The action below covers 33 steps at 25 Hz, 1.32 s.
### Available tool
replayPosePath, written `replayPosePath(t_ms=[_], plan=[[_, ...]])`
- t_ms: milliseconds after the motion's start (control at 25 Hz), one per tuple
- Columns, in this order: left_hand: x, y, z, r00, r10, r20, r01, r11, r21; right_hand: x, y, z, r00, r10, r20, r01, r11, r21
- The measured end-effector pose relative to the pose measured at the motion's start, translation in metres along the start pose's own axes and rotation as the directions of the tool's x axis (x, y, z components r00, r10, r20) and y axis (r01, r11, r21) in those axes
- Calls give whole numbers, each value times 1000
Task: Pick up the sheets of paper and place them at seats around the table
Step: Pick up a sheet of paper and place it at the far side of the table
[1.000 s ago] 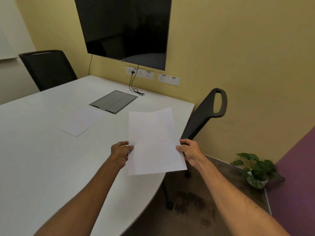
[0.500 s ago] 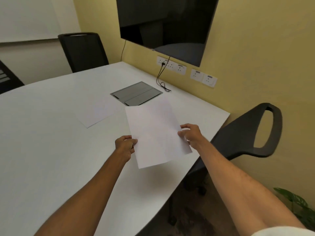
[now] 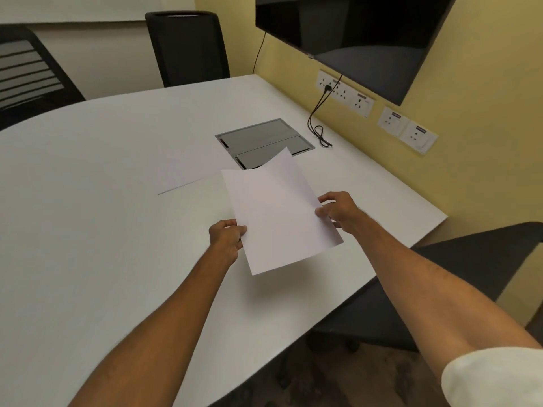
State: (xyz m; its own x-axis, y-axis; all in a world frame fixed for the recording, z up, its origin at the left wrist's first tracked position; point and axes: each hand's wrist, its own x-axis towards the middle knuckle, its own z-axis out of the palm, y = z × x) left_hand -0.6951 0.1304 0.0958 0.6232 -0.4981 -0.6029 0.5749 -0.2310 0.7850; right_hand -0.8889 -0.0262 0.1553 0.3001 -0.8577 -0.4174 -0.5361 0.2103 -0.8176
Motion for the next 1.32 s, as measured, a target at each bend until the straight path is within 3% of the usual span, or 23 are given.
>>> replayPosePath(t_ms=[400,680,1040,1320], plan=[[44,-44,97,992,-117,48,114,992,60,84,46,-69,993,115,-35,-118,988,-95],[52,-92,130,990,-132,-46,136,986,99,141,88,-97,983,125,134,-92,969,-227],[51,-147,154,966,-38,-257,82,983,166,182,145,-104,946,-9,324,137,917,-374],[52,-164,172,986,11,-165,35,962,272,214,165,-121,880,-86,467,337,806,-487]])
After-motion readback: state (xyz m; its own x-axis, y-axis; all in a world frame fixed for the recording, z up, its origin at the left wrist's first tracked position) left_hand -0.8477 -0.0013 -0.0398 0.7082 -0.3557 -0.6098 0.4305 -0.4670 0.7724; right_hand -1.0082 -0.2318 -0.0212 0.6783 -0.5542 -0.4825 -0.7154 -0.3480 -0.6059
